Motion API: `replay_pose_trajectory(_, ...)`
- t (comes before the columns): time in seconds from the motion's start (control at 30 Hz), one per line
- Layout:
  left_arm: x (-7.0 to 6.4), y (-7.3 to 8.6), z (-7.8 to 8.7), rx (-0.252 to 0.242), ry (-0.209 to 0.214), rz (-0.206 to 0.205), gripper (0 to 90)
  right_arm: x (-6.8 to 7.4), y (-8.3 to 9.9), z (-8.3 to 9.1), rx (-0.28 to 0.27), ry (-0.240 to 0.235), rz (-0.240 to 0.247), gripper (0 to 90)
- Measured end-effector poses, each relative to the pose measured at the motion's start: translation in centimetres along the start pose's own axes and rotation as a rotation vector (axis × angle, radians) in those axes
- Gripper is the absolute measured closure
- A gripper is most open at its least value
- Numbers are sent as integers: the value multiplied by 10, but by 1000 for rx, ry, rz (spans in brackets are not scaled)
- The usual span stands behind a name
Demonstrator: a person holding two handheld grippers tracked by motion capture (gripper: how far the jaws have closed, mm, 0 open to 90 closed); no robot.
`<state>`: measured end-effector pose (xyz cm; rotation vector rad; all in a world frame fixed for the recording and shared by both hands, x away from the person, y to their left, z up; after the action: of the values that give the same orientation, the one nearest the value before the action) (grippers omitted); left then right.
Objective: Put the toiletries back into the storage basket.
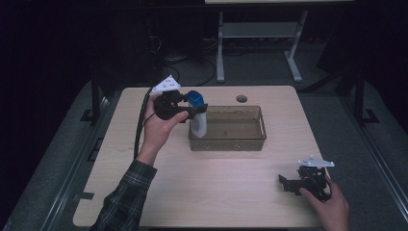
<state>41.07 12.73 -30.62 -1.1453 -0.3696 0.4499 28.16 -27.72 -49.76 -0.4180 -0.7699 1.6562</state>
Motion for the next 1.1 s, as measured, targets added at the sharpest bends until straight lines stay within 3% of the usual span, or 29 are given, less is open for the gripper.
replay_pose_trajectory(0.4,10,16,-14,17,-18,8,363,0,0,0,0,1,1,0)
replay_pose_trajectory(1.1,18,49,-32,84,-10,25,362,0,0,0,0,1,1,0)
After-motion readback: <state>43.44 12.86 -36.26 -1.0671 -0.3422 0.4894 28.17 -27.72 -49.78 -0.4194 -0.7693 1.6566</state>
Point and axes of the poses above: each handheld gripper's, and its own axes: z roughly backward along the jaws, y roughly out of its underside, x roughly to its left, the point moved 2 cm from there along -z, roughly forward along the jaws, and after that the axes turned 9 degrees about -z, right-handed, at the moved point
